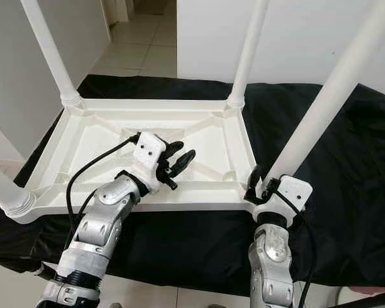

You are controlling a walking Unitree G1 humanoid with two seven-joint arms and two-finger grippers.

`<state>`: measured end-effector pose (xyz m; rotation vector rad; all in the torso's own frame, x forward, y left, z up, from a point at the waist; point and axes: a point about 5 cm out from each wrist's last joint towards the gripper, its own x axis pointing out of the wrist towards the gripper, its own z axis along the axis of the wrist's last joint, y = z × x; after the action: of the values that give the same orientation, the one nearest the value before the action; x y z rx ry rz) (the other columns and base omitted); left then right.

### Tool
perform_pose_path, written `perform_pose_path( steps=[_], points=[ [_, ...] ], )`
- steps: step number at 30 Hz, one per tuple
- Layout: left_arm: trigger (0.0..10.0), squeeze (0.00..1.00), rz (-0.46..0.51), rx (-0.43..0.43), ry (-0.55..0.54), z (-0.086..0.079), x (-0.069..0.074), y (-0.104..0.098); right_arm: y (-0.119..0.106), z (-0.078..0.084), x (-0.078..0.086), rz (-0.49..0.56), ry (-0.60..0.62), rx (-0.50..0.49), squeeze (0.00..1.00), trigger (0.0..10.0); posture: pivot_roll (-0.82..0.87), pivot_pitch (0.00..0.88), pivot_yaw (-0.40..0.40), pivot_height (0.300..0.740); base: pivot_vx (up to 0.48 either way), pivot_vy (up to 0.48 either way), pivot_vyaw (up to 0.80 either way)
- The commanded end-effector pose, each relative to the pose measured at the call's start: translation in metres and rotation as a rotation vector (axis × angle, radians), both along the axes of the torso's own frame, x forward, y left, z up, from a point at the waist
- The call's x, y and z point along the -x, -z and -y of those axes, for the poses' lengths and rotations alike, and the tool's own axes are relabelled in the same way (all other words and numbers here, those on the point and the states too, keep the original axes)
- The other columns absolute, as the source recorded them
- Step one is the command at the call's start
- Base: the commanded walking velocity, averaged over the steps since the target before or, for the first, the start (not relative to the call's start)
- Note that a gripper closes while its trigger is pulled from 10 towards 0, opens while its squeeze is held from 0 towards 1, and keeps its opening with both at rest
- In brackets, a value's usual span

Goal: Building children table

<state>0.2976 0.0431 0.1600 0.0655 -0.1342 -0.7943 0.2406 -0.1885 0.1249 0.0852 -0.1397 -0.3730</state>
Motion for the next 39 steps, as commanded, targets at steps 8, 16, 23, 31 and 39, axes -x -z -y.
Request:
perform_pose_path(
  steps=[8, 16, 23, 31, 39],
  points=[
    [10.0, 0.0, -0.044, 0.122, -0.426, -0.012, -0.009, 0.008, 0.004, -0.016, -0.001, -0.008, -0.008, -0.014, 0.0, 10.0, -0.12, 0.05, 0.034, 0.74, 0.0, 0.0, 0.0],
    [10.0, 0.0, -0.035, 0.219, -0.425, -0.021, -0.011, 0.004, 0.001, -0.023, -0.004, 0.004, -0.058, 0.031, 0.0, 10.0, -0.12, 0.027, 0.025, 0.74, 0.0, 0.0, 0.0],
    [10.0, 0.0, -0.022, 0.228, -0.435, -0.019, -0.014, 0.002, 0.001, -0.025, -0.008, 0.01, -0.068, 0.036, 0.0, 10.0, -0.12, 0.012, 0.022, 0.74, 0.0, 0.0, 0.0],
    [10.0, 0.0, -0.006, 0.237, -0.447, -0.02, -0.017, 0.0, 0.001, -0.025, -0.01, 0.015, -0.066, 0.032, 0.0, 10.0, -0.12, 0.0, 0.028, 0.74, 0.0, 0.0, 0.0],
    [10.0, 0.0, -0.002, 0.238, -0.446, -0.02, -0.017, 0.0, 0.001, -0.027, -0.01, 0.013, -0.074, 0.038, 0.0, 10.0, -0.12, 0.0, 0.027, 0.74, 0.0, 0.0, 0.0]
  ],
)
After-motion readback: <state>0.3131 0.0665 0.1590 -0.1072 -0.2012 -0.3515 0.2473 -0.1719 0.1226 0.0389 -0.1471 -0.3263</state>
